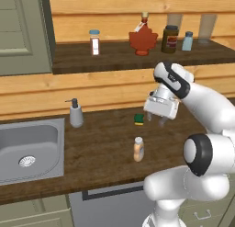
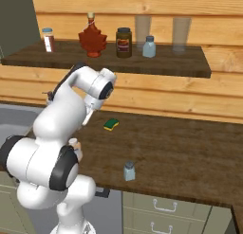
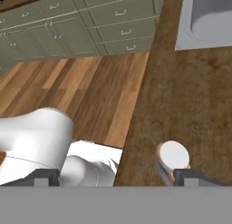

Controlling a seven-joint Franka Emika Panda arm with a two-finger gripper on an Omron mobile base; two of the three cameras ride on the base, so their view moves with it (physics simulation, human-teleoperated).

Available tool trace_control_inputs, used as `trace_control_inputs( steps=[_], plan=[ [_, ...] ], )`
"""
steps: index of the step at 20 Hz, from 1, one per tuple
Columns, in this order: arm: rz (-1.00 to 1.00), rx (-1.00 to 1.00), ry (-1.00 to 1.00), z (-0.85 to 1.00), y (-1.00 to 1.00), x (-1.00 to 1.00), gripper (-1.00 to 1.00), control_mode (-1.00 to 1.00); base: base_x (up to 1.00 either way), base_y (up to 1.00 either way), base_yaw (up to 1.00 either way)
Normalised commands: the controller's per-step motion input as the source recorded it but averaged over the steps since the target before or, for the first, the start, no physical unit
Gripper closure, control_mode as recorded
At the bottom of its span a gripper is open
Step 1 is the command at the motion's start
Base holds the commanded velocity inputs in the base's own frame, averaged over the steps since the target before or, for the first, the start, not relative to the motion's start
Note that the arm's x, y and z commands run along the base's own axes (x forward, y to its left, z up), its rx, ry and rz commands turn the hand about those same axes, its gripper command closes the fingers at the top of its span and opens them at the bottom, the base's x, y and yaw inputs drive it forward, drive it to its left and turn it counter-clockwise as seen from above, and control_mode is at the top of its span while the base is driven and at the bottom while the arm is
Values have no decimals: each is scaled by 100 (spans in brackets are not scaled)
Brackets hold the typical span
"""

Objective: Put the shaker and condiment bottle from the counter next to their counterparts in the cabinet.

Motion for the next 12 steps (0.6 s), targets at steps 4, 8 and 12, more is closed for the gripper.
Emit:
trace_control_inputs(
  steps=[4, 8, 12],
  plan=[
    [3, -2, -3, -52, 0, -16, -100, -100, 0, 0, 0],
    [3, 0, -7, -27, 0, -2, -100, -100, 0, 0, 0],
    [0, 0, -7, -14, 0, 0, -100, -100, 0, 0, 0]
  ],
)
